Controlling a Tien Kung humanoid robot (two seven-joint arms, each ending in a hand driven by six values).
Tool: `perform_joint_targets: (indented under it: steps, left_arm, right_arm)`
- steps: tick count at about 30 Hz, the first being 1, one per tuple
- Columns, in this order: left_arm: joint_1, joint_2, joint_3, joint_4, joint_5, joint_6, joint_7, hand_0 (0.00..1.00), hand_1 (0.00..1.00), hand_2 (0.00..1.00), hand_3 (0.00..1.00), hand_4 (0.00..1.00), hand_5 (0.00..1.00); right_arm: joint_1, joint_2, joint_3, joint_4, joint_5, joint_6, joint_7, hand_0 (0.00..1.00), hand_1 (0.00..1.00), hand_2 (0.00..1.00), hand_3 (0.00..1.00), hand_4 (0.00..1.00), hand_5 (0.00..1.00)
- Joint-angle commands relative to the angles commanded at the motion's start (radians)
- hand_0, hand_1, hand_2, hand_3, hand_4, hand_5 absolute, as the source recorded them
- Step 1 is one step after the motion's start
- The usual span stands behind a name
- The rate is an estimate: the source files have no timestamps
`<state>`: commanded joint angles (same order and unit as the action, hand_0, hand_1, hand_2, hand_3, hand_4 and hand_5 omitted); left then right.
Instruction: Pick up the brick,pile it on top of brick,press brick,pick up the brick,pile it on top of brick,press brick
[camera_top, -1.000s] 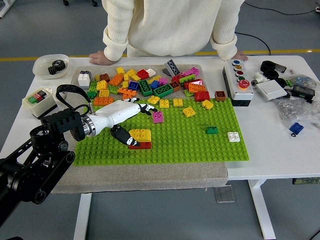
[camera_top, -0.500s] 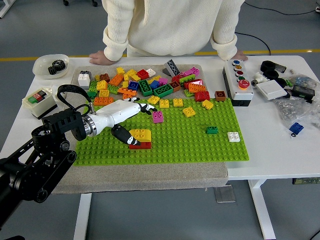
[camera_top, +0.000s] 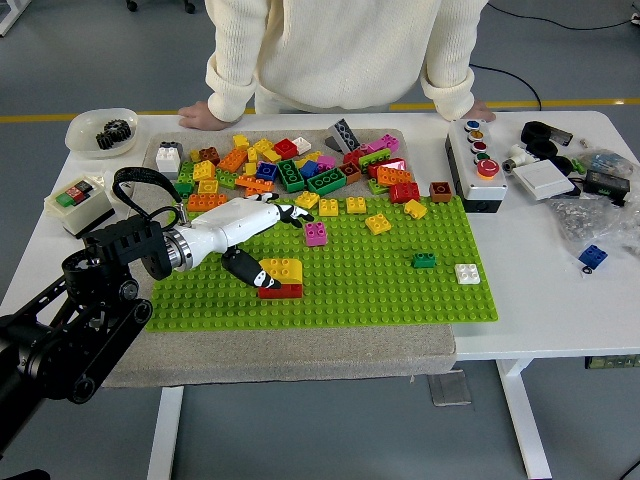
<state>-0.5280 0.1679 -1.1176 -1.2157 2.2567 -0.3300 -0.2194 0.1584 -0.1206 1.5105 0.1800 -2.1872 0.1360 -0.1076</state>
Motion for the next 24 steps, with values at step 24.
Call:
perform_joint_targets:
  steps: [24]
  left_arm:
    - [-0.003,0.000,-0.003,0.005,-0.001,-0.001,0.001,0.998,0.804,0.803,0.878,0.998,0.111]
  right_arm:
    - [0.000,-0.001,0.004,0.000,0.001,-0.001,0.000,0.741,0.648,0.714,0.583,0.806,0.350]
